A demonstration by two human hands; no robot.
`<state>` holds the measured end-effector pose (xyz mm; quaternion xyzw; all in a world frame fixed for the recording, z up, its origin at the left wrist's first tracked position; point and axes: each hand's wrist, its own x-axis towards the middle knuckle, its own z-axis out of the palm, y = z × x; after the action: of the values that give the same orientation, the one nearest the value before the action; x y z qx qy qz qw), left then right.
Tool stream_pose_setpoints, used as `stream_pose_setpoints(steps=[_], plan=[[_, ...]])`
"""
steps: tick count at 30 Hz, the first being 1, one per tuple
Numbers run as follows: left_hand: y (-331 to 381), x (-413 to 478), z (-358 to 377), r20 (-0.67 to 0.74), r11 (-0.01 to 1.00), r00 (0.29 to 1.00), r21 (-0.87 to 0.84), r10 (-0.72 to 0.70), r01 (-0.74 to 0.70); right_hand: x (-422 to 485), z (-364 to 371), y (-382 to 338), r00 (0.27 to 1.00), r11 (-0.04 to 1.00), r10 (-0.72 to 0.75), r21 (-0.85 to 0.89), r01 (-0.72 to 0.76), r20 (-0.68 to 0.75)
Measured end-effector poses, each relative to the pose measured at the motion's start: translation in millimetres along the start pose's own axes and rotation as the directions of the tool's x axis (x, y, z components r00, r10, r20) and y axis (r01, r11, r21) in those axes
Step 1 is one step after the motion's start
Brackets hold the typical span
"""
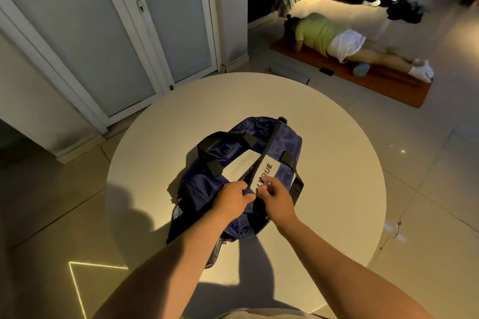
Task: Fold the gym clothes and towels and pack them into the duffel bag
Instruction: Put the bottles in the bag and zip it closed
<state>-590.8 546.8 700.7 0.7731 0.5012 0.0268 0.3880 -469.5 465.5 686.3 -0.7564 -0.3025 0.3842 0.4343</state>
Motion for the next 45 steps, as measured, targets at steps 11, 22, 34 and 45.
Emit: stream_pose_setpoints(steps=[11, 22, 34, 45], plan=[[-1, -16, -44, -0.213, 0.921, 0.932, 0.324, 0.293, -0.216, 8, 24, -34, 0.996, 0.989, 0.088, 0.123, -0.086, -0.013], [-34, -15, -26, -0.273, 0.965, 0.956, 0.259, 0.106, -0.033, -2, 36, -34, 0.997, 0.961, 0.056, -0.274, -0.042, 0.043], [-12, -13, -27, -0.194, 0.983, 0.976, 0.170, 0.102, -0.069, -1, 9, -33, 0.991, 0.977, 0.119, 0.172, -0.127, 0.054], [36, 57, 6, 0.034, 0.998, 0.999, -0.045, -0.039, 0.040, 51, -36, -34, 0.996, 0.934, -0.035, -0.351, 0.061, 0.078]])
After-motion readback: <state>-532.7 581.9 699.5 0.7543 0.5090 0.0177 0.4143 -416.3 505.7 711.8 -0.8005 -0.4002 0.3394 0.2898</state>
